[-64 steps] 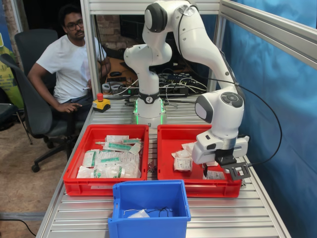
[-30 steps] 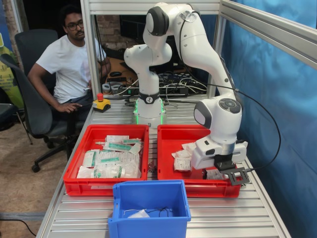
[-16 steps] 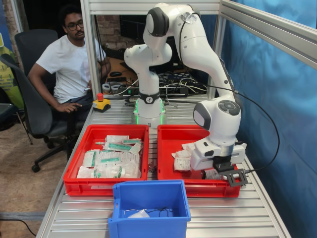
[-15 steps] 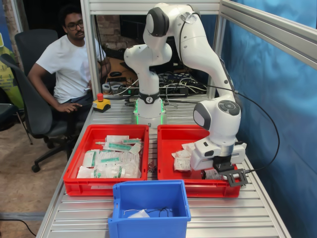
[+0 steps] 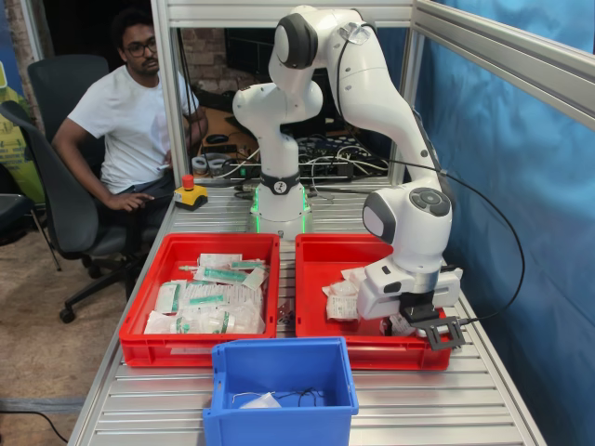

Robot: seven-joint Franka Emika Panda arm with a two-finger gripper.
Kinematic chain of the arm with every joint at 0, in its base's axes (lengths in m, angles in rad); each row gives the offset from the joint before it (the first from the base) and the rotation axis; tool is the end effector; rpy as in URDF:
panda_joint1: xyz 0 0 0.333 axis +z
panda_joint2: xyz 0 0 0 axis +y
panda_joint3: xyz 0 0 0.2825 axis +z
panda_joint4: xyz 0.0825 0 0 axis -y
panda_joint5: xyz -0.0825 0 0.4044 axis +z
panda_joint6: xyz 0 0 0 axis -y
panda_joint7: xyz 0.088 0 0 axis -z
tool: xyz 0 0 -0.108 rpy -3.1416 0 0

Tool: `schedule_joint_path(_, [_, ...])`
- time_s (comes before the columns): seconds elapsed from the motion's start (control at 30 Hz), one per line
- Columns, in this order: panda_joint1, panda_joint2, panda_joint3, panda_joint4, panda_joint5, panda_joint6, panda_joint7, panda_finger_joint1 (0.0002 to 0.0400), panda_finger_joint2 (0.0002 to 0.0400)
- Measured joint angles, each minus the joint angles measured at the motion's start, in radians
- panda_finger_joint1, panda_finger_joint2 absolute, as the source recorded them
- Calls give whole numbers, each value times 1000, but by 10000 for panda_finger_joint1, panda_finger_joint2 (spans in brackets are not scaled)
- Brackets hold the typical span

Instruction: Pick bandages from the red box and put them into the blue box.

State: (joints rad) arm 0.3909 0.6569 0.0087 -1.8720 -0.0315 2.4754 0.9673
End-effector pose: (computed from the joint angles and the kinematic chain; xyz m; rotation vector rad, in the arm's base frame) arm 0.5711 0.2413 0.1104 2.9831 -0.8322 -0.0510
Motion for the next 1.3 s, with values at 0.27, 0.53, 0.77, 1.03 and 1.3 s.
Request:
schedule_joint_path(0.27, [0,0,-1,0,0,0,0,192,192])
schedule_joint_path(0.53, [0,0,-1,0,0,0,0,143,143])
schedule_joint_path(0.77, [0,0,-1,1,0,0,0,64,64])
schedule_joint_path(1.03, [1,-1,-3,1,0,-6,0,64,64])
schedule_joint_path(1.3, [4,-59,-25,0,0,-98,0,64,64])
